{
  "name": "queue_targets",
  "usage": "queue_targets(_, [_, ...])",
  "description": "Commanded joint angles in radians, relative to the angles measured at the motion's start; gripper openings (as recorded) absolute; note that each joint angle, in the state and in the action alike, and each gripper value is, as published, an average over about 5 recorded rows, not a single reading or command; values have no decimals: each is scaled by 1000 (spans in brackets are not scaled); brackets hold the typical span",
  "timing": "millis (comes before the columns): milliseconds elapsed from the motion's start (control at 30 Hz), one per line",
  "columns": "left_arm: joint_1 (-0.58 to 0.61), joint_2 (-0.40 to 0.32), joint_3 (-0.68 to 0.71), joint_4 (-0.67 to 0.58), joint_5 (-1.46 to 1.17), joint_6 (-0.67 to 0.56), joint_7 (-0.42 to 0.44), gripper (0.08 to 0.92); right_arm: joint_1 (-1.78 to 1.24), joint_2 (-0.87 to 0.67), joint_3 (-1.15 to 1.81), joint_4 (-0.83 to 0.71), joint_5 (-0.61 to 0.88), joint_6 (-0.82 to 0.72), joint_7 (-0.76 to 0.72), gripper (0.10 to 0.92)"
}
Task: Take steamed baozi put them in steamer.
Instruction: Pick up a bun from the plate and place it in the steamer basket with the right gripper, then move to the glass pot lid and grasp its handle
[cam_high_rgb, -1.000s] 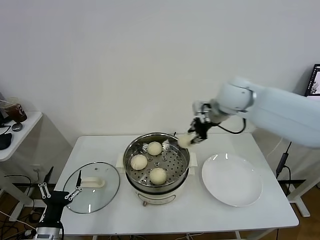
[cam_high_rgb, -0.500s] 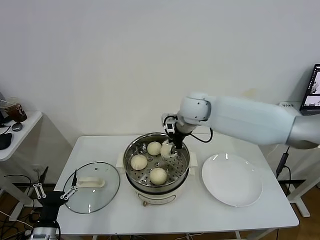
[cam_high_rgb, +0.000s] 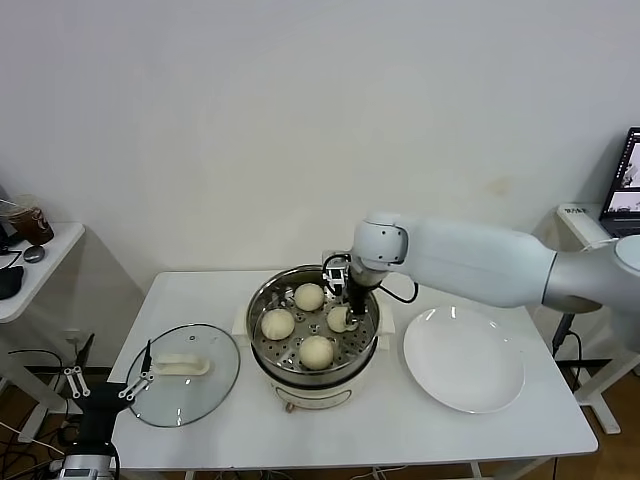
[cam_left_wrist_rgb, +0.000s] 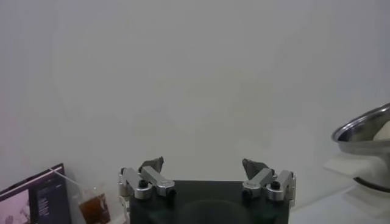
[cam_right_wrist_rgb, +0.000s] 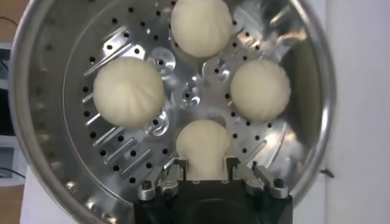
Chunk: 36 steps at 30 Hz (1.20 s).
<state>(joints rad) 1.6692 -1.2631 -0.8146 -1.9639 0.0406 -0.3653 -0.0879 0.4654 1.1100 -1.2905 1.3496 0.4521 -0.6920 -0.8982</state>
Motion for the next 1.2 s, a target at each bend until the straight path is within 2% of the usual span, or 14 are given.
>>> queue_targets(33, [1, 0, -1, -2, 0, -1, 0, 823, -28, 7, 17, -12, -20, -10, 17, 475])
queue_targets(267, [-2, 1, 2, -7, 2, 3, 1, 823, 5, -62, 75, 64, 13, -18, 28, 672])
queue_targets(433, [-9, 2, 7, -5, 4, 6, 2, 823, 9, -176, 174, 188, 65, -23, 66, 797])
queue_targets(633, [-17, 2, 9, 5, 2, 6, 1, 823, -142, -367, 372, 380, 128, 13, 262, 822])
queue_targets(733, [-19, 3, 10, 9, 1, 5, 0, 823, -374, -496, 546, 467, 138, 81, 439, 823])
queue_targets(867, [-22, 3, 16, 14, -2, 1, 1, 823, -826, -607, 875, 547, 111, 276, 667, 823])
queue_targets(1000, [-22, -4, 29, 14, -3, -6, 2, 823, -1236, -577, 1210, 574, -4, 473, 741, 823])
queue_targets(1200, [-19, -14, 57, 7, -2, -19, -1, 823, -1713, -284, 1662, 547, -280, 758, 687, 823])
